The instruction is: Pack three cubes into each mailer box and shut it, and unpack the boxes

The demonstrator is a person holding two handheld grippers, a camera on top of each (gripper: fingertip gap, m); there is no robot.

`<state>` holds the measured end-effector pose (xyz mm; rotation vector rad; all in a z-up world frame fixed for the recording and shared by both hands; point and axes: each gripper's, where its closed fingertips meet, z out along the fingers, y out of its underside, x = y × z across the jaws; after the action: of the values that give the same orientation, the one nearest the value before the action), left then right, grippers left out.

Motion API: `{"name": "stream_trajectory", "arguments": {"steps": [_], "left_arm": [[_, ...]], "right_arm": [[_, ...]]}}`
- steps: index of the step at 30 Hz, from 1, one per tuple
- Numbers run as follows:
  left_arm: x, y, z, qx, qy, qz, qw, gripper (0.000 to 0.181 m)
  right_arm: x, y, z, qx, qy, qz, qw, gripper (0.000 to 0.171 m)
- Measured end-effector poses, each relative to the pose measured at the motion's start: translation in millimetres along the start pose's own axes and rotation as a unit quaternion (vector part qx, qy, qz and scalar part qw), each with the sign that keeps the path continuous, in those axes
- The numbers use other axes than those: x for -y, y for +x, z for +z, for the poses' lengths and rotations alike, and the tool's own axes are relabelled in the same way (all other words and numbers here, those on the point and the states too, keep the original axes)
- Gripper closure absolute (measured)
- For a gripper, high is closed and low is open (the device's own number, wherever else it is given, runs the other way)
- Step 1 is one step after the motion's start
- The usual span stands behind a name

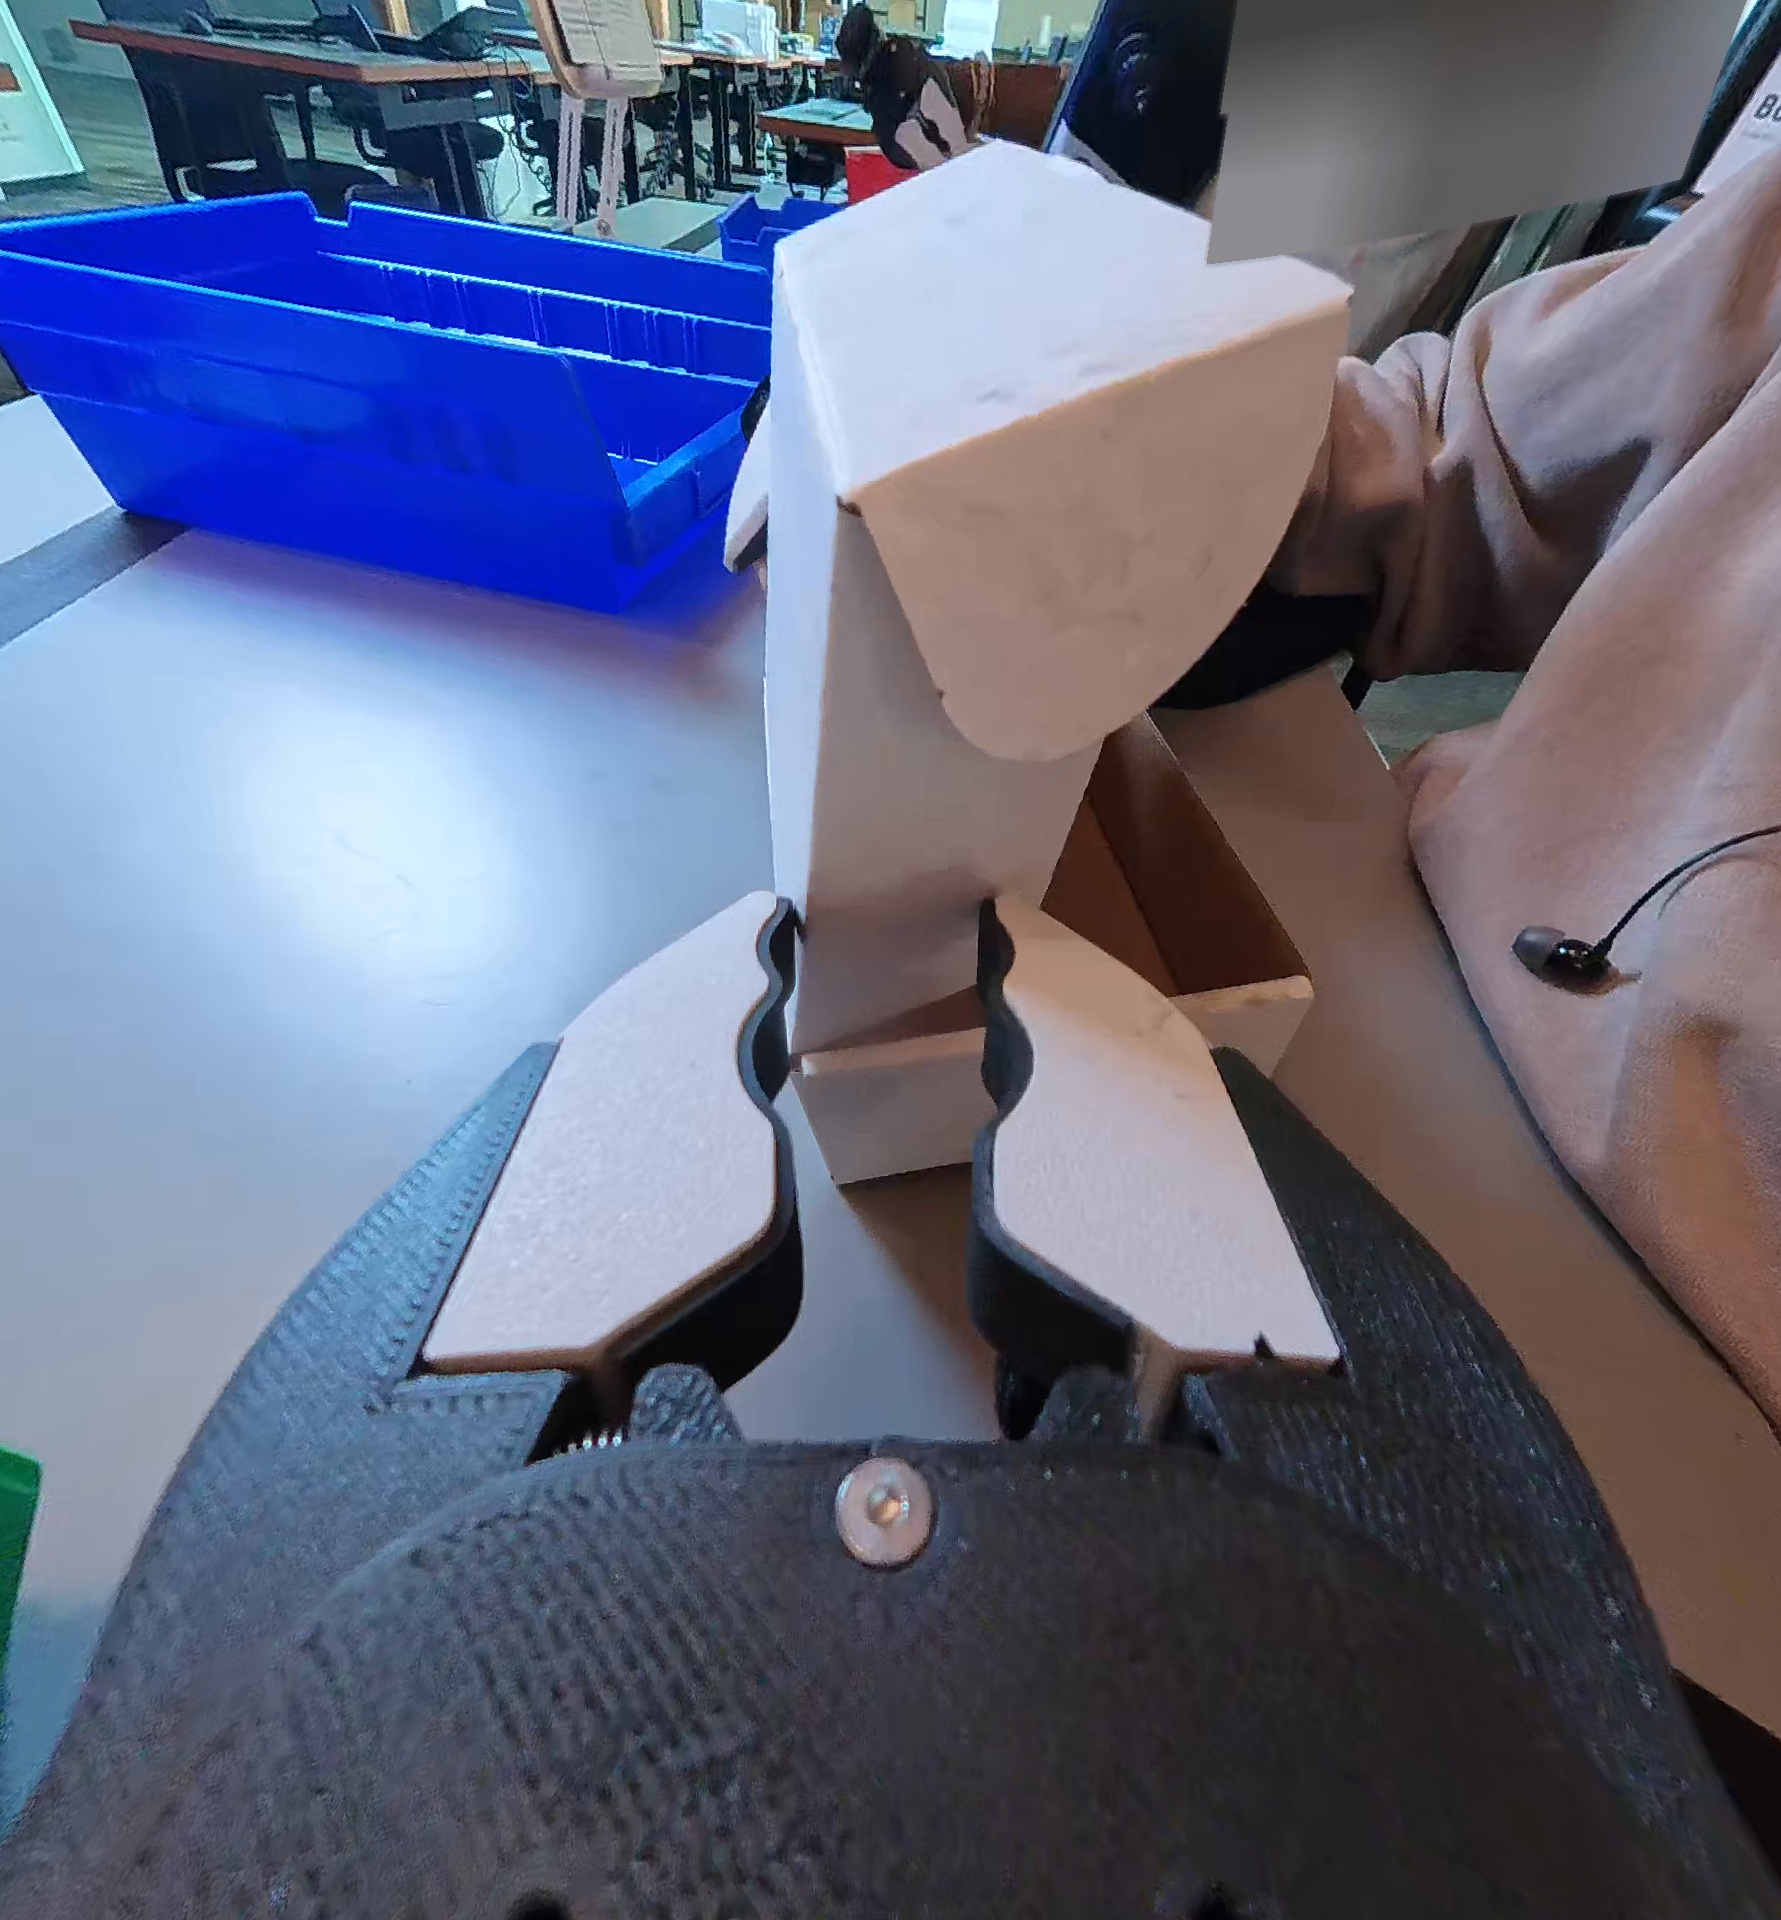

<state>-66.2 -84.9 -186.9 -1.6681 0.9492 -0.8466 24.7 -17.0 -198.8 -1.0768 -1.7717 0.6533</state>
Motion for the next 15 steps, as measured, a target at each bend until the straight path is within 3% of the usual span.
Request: {"name": "stream_trajectory", "arguments": {"steps": [4,8,15], "left_arm": [[2,-4,-5,0.025,-0.004,0.022,0.999,0.15],[1,-5,-4,0.029,-0.008,0.023,0.999,0.155],[7,-4,-4,0.011,0.02,0.004,1.0,0.149]], "right_arm": [[6,-14,-14,0.074,0.015,0.057,0.995,0.107],[18,-21,-48,0.213,0.096,0.185,0.955,0.105],[-4,20,-69,0.218,0.152,0.265,0.927,0.123]]}}
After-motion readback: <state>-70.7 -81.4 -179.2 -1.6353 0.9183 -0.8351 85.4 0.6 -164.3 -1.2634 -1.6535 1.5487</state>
